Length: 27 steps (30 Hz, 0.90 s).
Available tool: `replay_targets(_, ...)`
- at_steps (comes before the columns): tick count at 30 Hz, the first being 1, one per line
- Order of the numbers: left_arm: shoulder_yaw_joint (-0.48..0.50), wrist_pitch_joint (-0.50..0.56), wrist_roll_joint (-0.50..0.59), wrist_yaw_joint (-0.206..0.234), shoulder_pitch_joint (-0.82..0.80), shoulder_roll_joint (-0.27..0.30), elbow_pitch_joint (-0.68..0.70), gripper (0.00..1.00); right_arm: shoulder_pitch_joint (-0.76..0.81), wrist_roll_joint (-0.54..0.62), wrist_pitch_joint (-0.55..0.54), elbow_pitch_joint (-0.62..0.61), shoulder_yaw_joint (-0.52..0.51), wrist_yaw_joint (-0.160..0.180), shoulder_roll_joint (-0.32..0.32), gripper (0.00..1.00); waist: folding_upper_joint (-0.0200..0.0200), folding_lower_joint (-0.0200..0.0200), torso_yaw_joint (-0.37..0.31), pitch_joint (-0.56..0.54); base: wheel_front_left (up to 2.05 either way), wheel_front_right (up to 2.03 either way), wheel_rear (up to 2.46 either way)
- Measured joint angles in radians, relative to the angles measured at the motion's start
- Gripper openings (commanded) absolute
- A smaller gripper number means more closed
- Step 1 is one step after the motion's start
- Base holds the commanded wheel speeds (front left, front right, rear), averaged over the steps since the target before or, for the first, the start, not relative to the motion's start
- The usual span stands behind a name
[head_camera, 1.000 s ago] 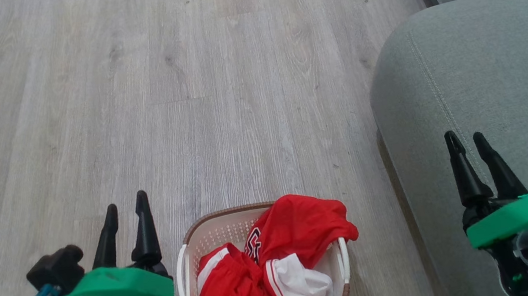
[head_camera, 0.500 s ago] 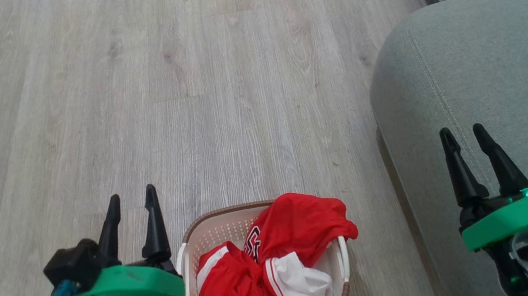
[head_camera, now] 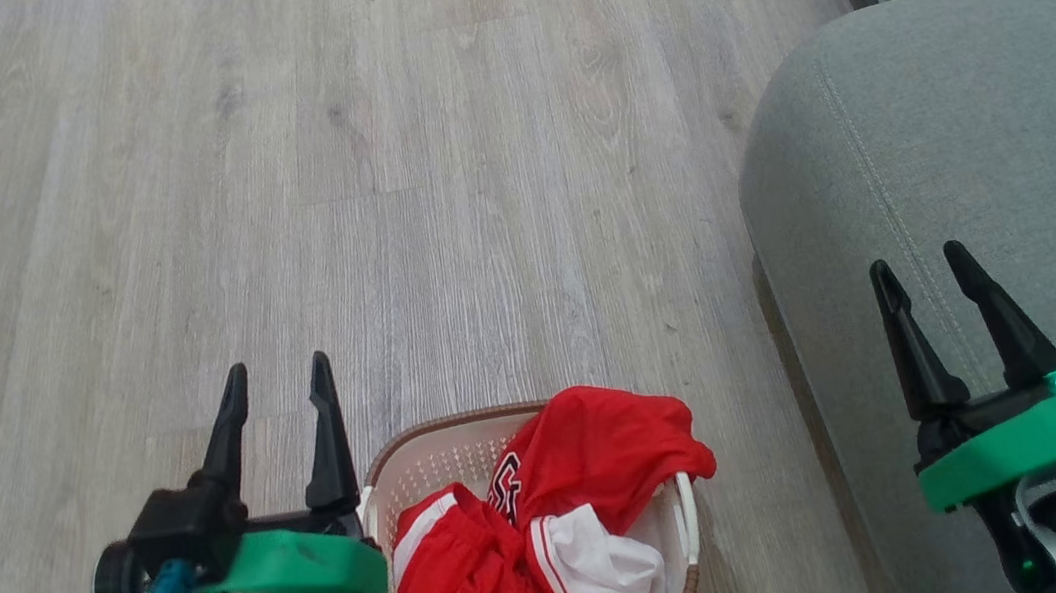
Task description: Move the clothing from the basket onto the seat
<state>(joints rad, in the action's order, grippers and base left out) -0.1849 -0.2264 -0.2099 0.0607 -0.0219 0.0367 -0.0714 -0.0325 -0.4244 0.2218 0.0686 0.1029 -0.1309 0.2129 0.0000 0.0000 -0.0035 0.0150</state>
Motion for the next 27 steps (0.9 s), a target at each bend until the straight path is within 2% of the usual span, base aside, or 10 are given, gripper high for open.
replay_targets(10,-0.028,-0.023,0.112,0.011,-0.003,0.003,0.017,1.00,-0.016,0.097,0.030,-0.007,0.017,0.000,0.010,1.00,0.0000,0.0000,0.000,-0.002,0.00,0.00,0.00)
replay_targets(27,-0.028,-0.023,0.117,0.011,-0.013,0.004,0.015,1.00,-0.019,0.098,0.031,-0.008,0.030,0.000,0.016,1.00,0.0000,0.0000,-0.003,-0.004,0.00,0.00,0.00)
